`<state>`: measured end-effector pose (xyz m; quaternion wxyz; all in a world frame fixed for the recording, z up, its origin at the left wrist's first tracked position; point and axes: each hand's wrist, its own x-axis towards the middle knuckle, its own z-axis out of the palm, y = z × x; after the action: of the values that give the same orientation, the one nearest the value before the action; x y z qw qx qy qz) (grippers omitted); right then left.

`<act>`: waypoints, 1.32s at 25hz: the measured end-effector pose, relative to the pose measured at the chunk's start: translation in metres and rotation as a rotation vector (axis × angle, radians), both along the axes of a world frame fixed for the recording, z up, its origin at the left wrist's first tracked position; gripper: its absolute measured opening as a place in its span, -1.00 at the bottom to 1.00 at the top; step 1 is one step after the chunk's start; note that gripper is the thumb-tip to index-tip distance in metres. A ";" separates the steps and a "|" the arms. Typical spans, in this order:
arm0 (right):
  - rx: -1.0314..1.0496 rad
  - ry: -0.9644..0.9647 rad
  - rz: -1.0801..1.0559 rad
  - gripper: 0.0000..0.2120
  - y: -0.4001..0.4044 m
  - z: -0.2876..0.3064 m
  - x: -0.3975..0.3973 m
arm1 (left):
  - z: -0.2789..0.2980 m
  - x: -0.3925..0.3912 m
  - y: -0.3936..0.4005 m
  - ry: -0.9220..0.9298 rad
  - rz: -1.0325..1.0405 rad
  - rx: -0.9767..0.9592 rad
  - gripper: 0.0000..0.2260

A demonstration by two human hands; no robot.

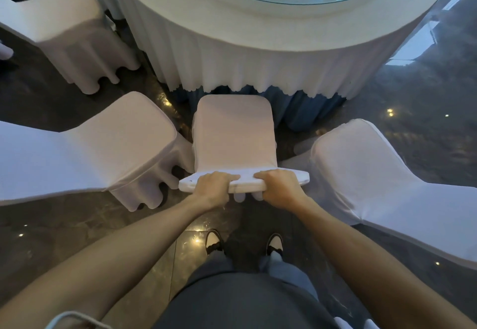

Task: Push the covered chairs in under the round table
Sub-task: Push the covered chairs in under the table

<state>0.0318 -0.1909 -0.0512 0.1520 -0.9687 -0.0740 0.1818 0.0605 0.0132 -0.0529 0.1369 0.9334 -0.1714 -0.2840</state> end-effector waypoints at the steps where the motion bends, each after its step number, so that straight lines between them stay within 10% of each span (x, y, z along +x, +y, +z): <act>1: -0.009 -0.003 -0.020 -0.67 0.002 -0.001 0.009 | 0.000 0.011 0.001 -0.005 0.000 -0.006 -0.42; 13: -0.087 -0.035 -0.120 -0.73 0.024 -0.005 0.108 | 0.003 0.125 0.015 -0.010 -0.031 -0.065 -0.70; 33: -0.043 0.017 -0.164 -0.68 -0.045 -0.004 0.251 | 0.005 0.264 -0.057 -0.065 0.008 -0.033 -0.62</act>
<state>0.2830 -0.2360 -0.0552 0.1461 -0.9730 0.0108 0.1783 0.3243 -0.0436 -0.0478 0.1476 0.9404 -0.1766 -0.2503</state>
